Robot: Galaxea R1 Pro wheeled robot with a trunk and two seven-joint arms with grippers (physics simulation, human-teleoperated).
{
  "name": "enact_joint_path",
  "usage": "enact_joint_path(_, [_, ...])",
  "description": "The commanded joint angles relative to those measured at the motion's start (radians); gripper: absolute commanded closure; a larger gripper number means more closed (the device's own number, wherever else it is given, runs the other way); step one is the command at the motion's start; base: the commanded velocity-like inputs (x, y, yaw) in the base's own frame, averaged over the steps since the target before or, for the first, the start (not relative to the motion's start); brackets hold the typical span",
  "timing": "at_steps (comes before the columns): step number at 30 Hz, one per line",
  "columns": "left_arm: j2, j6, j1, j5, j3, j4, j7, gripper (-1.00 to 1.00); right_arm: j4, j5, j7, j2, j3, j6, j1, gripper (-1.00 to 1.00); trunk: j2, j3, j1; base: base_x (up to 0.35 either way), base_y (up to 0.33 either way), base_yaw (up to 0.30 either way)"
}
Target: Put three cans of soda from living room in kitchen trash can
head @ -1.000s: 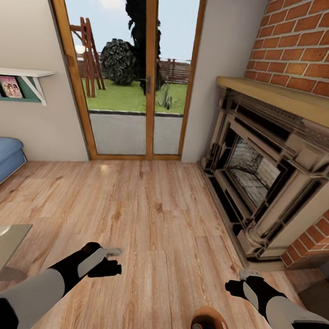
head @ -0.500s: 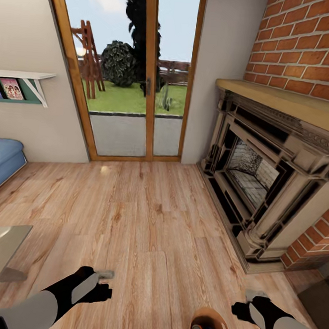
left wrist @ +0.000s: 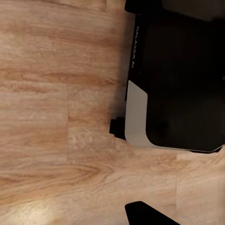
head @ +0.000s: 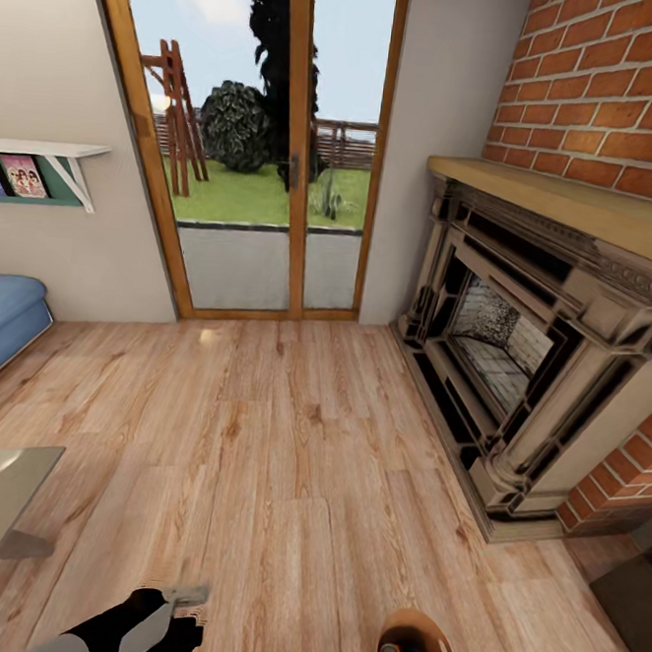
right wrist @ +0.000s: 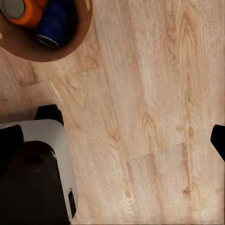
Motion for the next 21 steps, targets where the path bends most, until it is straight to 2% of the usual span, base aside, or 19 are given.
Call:
enact_joint_path(1, [0.0,-0.011,0.003,0.0,0.0,0.013,-0.006,-1.0,0.0,0.0,0.0,0.0,0.0,-0.002,0.009,-1.0,0.0,0.0,0.0,0.0,0.0,0.0])
enact_joint_path(6, [0.004,-0.073,0.045,0.0,-0.002,0.06,-0.024,-1.0,0.002,-0.001,0.0,0.005,0.002,-0.011,0.056,-1.0,0.0,0.0,0.0,0.0,0.0,0.0])
enact_joint_path(11, [0.008,-0.114,0.078,0.001,-0.003,0.07,-0.028,-1.0,0.002,-0.001,0.0,0.011,0.002,-0.013,0.092,-1.0,0.0,0.0,0.0,0.0,0.0,0.0])
enact_joint_path(21, [0.008,-0.168,0.124,0.006,-0.003,0.073,-0.02,-1.0,0.031,0.003,0.004,0.02,0.004,-0.012,0.114,-1.0,0.0,0.0,0.0,0.0,0.0,0.0])
